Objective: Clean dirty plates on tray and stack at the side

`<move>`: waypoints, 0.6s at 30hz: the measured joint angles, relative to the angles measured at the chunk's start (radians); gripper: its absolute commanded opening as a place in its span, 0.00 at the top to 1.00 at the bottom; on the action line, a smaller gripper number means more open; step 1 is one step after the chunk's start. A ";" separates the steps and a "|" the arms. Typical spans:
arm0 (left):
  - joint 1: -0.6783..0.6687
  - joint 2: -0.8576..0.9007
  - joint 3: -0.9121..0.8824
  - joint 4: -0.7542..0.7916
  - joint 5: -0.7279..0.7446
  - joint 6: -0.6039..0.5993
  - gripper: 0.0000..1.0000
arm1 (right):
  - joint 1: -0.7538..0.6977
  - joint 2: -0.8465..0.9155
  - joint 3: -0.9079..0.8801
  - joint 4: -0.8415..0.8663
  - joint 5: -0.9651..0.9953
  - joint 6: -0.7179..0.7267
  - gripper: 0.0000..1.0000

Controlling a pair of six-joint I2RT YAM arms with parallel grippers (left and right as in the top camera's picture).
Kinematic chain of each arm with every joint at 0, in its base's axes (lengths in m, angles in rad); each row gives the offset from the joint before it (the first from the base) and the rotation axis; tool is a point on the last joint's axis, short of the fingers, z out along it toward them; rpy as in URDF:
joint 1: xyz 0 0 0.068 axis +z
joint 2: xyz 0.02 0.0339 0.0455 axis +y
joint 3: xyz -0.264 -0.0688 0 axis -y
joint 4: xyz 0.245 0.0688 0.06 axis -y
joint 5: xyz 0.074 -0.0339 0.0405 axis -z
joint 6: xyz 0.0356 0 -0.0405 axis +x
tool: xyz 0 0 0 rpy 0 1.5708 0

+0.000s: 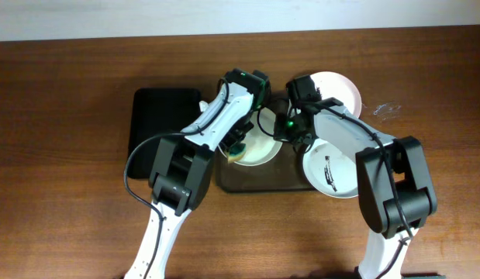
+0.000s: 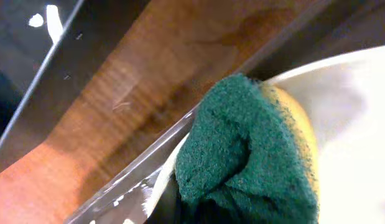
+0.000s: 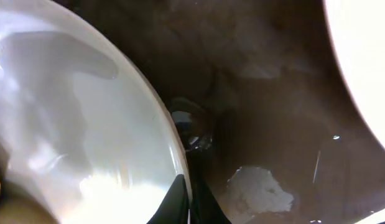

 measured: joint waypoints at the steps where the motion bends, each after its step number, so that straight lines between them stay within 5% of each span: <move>1: -0.001 0.000 0.000 -0.004 0.005 0.035 1.00 | 0.000 0.000 0.000 -0.001 -0.003 -0.003 0.96; 8: 0.050 -0.007 -0.008 0.203 0.253 0.695 1.00 | -0.018 -0.003 0.000 -0.003 0.037 0.001 0.96; 14: 0.156 0.010 0.045 0.344 0.393 0.829 1.00 | -0.020 -0.005 0.000 0.003 0.050 0.019 0.96; 18: 0.302 0.037 0.450 0.142 0.372 0.935 1.00 | -0.018 -0.005 -0.001 0.002 0.045 0.013 0.96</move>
